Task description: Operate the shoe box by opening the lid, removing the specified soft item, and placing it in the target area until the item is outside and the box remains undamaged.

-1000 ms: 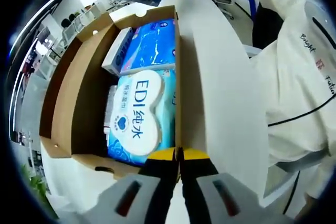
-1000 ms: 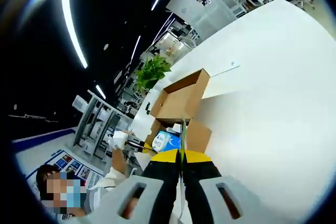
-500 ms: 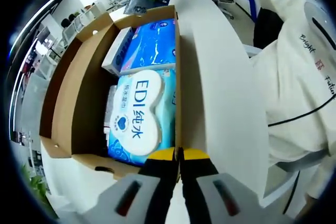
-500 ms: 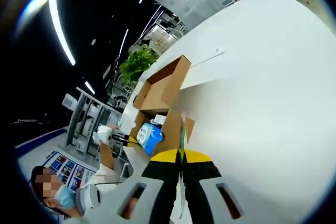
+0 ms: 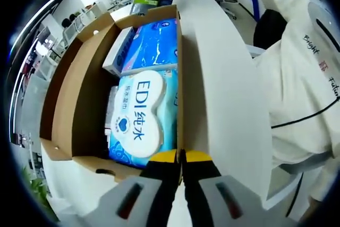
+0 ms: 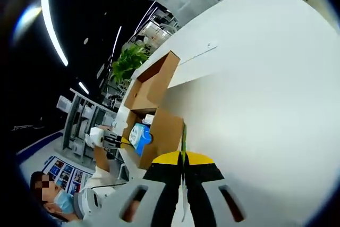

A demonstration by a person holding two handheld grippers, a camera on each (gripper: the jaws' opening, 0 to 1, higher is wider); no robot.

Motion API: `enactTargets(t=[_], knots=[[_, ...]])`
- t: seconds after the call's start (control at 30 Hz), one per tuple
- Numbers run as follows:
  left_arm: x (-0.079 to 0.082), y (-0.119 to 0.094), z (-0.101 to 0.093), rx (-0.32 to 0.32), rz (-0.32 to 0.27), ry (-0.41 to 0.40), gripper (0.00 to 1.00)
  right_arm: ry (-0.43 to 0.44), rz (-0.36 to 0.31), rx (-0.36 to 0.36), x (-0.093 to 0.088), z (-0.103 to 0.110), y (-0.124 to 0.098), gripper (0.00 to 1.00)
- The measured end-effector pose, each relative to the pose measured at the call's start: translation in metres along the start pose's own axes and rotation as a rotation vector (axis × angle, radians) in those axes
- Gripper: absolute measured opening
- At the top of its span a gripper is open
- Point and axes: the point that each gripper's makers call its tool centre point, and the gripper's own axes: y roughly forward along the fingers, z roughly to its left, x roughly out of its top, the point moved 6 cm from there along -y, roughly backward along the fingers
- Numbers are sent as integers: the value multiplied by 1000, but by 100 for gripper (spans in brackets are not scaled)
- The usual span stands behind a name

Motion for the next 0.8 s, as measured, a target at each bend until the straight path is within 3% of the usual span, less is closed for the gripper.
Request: enactTargets(t=[0.07, 0.33, 0.43, 0.6, 0.7, 0.8], knots=[[0, 0, 0, 0, 2, -1, 2, -19, 12, -52, 2, -8, -1, 0], [-1, 0, 0, 3, 3, -2, 2, -35, 30, -137, -5, -17, 7, 0], [-1, 0, 0, 3, 1, -3, 2, -58, 41, -182, 0, -25, 8, 0], [-1, 0, 0, 2, 2, -3, 2, -65, 56, -196, -11, -18, 14, 0], [-1, 0, 0, 1, 0, -4, 2, -93, 53, -261, -16, -18, 18, 0], [-1, 0, 0, 1, 1, -3, 2, -90, 49, -262, -13, -20, 17, 0]])
